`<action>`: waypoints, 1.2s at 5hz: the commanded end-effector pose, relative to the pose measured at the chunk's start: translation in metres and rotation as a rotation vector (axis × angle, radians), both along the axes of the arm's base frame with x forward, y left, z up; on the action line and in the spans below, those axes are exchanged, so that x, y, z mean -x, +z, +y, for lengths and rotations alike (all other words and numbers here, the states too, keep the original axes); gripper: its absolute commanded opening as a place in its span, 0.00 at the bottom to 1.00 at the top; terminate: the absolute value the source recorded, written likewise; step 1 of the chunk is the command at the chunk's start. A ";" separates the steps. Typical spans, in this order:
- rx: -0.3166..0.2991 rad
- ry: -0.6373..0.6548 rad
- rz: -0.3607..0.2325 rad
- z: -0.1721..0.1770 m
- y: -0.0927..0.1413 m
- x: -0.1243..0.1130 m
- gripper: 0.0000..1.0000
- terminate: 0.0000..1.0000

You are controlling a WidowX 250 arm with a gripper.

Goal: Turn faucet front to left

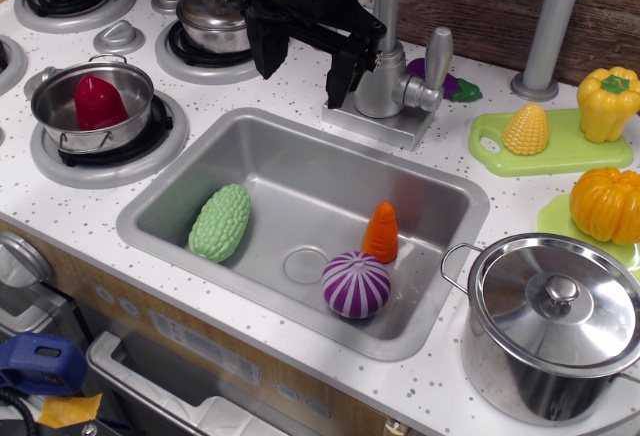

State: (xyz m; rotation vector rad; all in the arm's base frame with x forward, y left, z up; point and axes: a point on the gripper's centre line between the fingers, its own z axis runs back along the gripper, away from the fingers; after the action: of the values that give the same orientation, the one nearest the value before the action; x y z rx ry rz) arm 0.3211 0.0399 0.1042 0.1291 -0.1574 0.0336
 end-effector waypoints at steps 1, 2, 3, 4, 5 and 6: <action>0.000 0.000 0.000 0.000 0.000 0.000 1.00 0.00; -0.045 0.010 -0.067 -0.003 0.011 -0.007 1.00 0.00; -0.084 0.036 -0.148 -0.005 0.026 -0.012 1.00 0.00; -0.118 0.059 -0.196 -0.005 0.038 -0.015 1.00 0.00; -0.145 0.097 -0.270 -0.002 0.048 -0.015 1.00 0.00; -0.155 0.087 -0.319 0.005 0.052 -0.024 1.00 0.00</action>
State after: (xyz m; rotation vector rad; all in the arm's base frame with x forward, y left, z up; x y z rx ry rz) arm 0.3445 0.0474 0.1367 0.2655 -0.4209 0.1118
